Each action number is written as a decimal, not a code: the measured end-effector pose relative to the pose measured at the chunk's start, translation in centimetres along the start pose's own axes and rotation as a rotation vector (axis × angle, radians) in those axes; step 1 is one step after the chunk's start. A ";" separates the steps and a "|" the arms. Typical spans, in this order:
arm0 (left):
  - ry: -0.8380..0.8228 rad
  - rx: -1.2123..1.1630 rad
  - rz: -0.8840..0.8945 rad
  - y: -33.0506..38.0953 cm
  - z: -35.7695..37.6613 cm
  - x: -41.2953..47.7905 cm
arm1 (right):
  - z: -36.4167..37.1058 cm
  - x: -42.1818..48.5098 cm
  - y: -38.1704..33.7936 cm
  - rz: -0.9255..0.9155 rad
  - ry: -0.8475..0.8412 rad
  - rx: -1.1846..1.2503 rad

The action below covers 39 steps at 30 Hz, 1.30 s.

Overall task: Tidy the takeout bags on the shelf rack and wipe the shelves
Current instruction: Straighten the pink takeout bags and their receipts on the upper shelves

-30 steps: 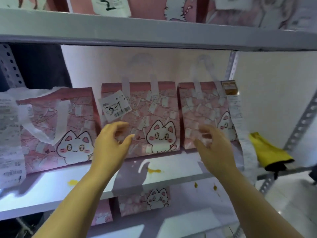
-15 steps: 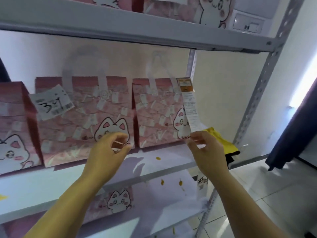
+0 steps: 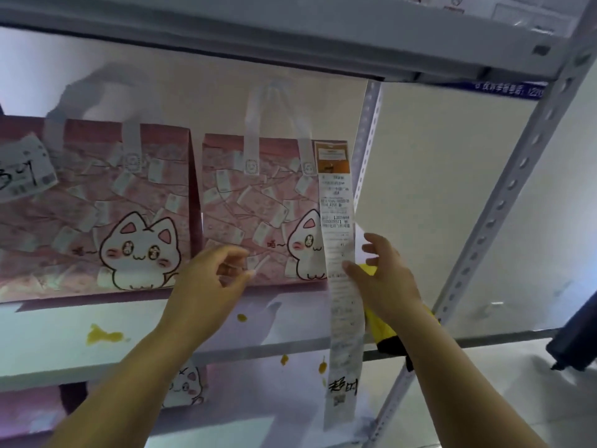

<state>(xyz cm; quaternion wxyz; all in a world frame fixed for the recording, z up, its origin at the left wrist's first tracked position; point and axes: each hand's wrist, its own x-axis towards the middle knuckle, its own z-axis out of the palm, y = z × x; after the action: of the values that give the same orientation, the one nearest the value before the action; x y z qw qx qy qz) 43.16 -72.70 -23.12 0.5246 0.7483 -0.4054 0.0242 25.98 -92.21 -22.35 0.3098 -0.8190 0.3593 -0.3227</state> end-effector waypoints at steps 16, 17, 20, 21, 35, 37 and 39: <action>-0.065 0.037 -0.058 2.1 2.4 -1.3 | -0.1 0.4 1.1 0.030 -0.173 0.106; -0.068 0.036 -0.051 2.2 2.5 -1.4 | -0.1 0.2 1.2 0.033 -0.176 0.107; -0.089 0.039 -0.040 2.5 3.0 -2.1 | -0.3 -0.6 1.7 0.082 -0.195 0.174; -0.101 0.037 -0.043 2.5 3.1 -2.4 | -0.4 -1.0 1.8 0.101 -0.206 0.199; -0.152 0.059 -0.045 2.7 1.9 -5.2 | -2.0 -5.9 1.8 0.030 -0.104 0.072; -0.158 0.052 -0.055 2.6 2.0 -5.5 | -2.1 -6.5 2.1 0.022 -0.099 0.066; -0.157 0.054 -0.053 2.4 2.0 -5.5 | -2.3 -6.5 2.4 0.011 -0.086 0.063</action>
<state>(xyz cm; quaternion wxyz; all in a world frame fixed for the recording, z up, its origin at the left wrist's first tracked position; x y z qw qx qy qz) 37.20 -71.43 -24.67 0.4710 0.7723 -0.4246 -0.0376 19.89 -89.01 -24.74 0.3525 -0.8199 0.3397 -0.2967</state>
